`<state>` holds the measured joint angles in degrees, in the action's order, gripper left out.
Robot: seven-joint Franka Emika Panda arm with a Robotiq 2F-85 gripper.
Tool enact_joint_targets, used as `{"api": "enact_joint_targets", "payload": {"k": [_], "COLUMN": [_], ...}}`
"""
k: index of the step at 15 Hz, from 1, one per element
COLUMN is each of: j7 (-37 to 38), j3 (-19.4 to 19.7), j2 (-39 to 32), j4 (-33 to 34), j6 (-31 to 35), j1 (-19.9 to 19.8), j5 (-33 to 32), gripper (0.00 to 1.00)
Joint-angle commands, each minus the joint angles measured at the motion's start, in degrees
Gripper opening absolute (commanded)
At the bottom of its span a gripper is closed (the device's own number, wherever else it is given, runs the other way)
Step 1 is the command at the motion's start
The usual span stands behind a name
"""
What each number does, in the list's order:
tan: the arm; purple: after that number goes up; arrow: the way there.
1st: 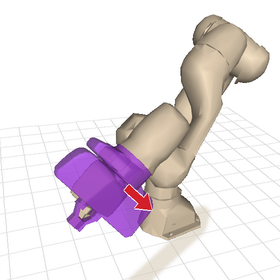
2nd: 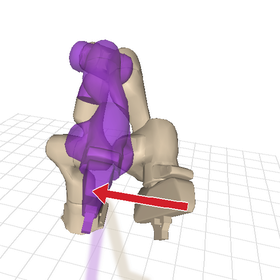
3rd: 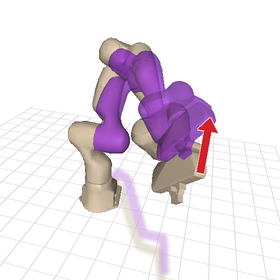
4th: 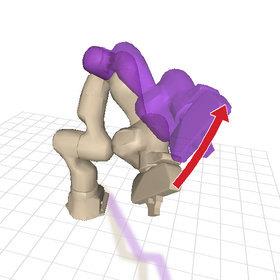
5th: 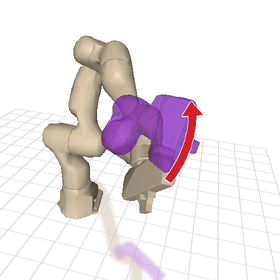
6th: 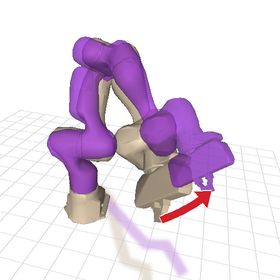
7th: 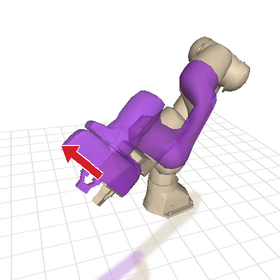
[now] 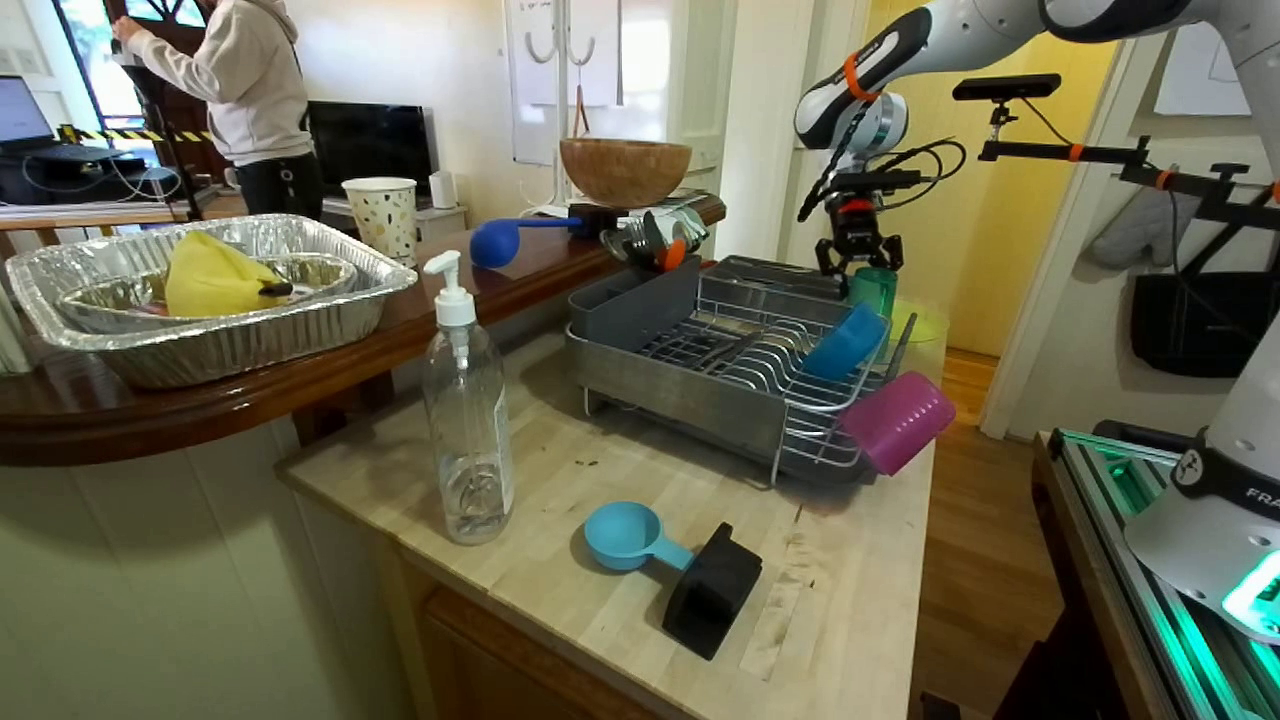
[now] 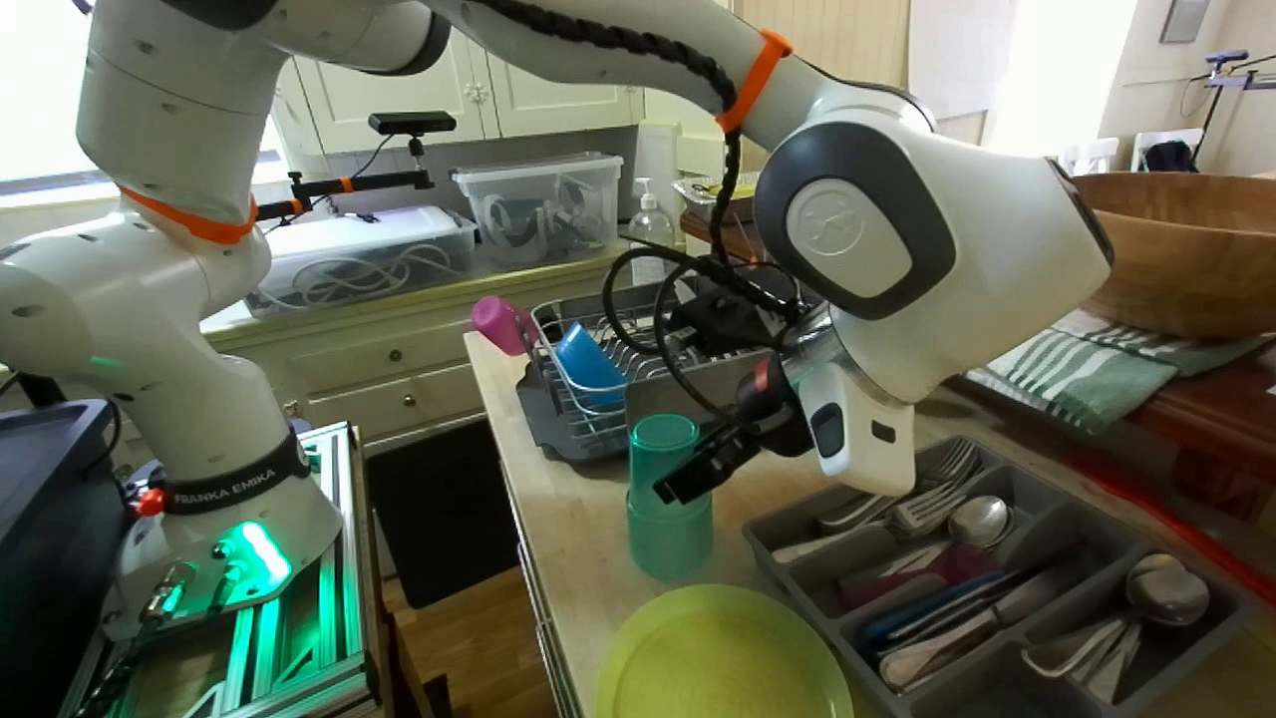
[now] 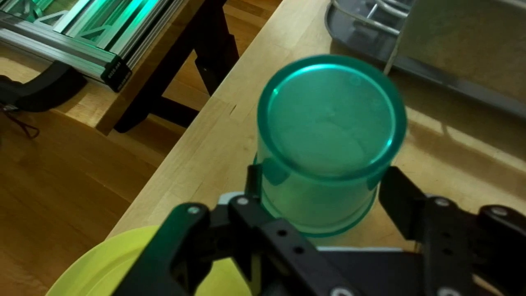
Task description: Place the green cup between the drying rack and the cutlery rack and place it right side up
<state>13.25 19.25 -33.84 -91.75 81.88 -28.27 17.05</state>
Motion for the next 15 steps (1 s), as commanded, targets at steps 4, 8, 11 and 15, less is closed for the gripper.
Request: {"api": "enact_joint_targets", "payload": {"k": [4,8,11,15], "j7": [-0.22,-1.11,-1.92,-3.20], "j3": [0.11,-0.36,-1.03,-1.97], "j2": [1.67,6.23,9.56,13.68], "j4": [-0.43,-4.72,-8.03,-12.86], "j6": [0.96,6.99,12.70,18.53], "j1": [3.52,7.37,9.39,10.55], "j5": [-7.03,-13.38,-16.41,-16.87], "gripper": [0.47,0.47,0.47,0.47]}}
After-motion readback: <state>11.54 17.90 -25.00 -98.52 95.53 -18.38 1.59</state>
